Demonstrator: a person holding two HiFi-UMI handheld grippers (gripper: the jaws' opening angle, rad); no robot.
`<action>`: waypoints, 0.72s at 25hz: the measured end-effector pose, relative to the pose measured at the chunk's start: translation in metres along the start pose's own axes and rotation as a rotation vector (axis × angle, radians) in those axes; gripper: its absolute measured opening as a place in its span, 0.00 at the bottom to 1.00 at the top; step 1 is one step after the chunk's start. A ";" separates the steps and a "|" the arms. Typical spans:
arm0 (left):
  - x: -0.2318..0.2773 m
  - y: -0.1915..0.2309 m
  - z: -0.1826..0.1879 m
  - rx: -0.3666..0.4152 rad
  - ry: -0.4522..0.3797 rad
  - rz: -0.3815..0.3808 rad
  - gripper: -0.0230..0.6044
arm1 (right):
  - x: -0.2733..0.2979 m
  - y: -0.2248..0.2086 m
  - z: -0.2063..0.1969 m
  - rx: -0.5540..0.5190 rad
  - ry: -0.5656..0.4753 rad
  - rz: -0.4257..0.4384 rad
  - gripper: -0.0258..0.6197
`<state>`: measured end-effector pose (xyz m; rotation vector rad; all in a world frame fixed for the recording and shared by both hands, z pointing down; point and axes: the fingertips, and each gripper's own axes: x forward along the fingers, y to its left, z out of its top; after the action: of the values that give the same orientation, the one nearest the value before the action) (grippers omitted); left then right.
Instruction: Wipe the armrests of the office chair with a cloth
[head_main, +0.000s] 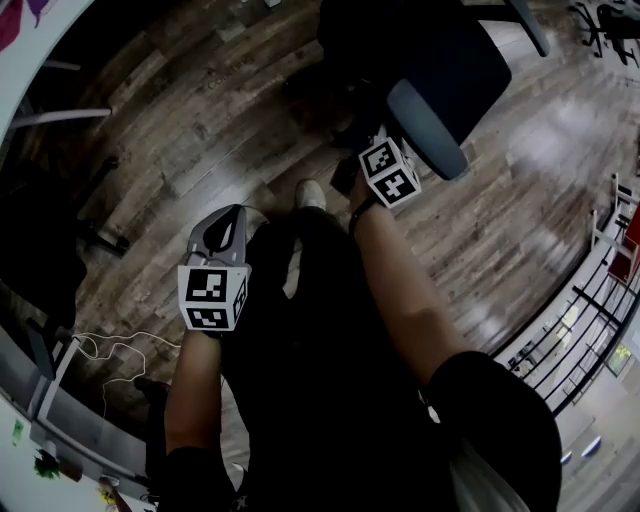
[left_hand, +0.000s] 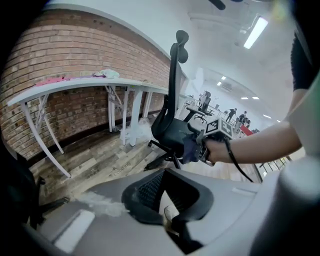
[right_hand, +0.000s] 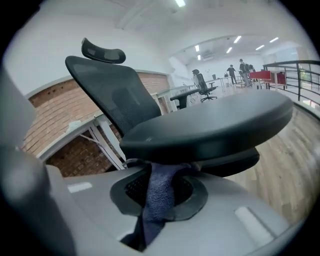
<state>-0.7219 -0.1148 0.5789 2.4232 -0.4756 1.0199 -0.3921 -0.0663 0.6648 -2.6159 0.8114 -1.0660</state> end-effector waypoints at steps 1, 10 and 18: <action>-0.005 -0.005 0.006 0.013 -0.002 -0.010 0.05 | -0.007 -0.005 0.000 -0.007 0.012 -0.023 0.12; -0.055 -0.029 0.049 0.068 -0.022 -0.080 0.05 | -0.094 -0.005 0.007 -0.188 0.116 -0.028 0.12; -0.058 -0.023 0.090 0.038 -0.100 -0.082 0.05 | -0.167 0.054 0.050 -0.553 0.052 0.219 0.12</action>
<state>-0.6971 -0.1363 0.4742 2.5149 -0.3896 0.8839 -0.4774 -0.0189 0.5108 -2.8293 1.5552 -0.9556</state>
